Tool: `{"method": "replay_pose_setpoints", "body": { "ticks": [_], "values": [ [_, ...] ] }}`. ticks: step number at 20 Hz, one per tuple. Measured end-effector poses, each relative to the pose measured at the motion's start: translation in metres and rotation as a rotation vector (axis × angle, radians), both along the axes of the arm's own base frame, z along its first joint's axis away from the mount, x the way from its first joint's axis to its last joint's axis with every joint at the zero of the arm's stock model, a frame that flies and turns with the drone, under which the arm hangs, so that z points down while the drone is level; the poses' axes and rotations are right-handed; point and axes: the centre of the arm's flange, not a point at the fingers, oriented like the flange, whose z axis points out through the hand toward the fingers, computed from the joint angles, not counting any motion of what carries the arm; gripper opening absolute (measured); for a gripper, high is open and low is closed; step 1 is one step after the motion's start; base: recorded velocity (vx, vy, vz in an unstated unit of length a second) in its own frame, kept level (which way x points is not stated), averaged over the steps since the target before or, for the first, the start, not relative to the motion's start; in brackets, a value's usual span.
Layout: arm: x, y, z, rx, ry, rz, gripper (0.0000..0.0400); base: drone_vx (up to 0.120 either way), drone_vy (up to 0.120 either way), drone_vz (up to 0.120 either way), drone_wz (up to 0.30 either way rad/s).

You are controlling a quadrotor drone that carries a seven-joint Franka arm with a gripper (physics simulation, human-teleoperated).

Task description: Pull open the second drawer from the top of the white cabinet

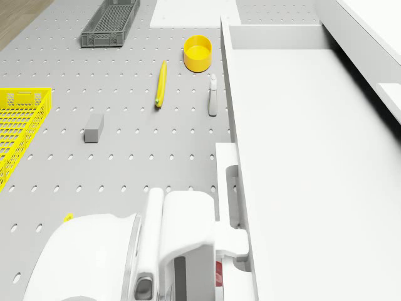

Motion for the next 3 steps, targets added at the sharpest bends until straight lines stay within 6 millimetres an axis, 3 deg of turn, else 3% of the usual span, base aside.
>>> {"method": "replay_pose_setpoints", "body": {
  "ticks": [2,3],
  "values": [
    [-0.0011,0.0002,0.0032,0.002,0.002,-0.001,0.0400,0.000,0.000,0.000,0.000],
    [-0.0001,0.0023,-0.0005,0.026,0.020,-0.002,0.0380,0.000,0.000,0.000,0.000]
  ]
}}
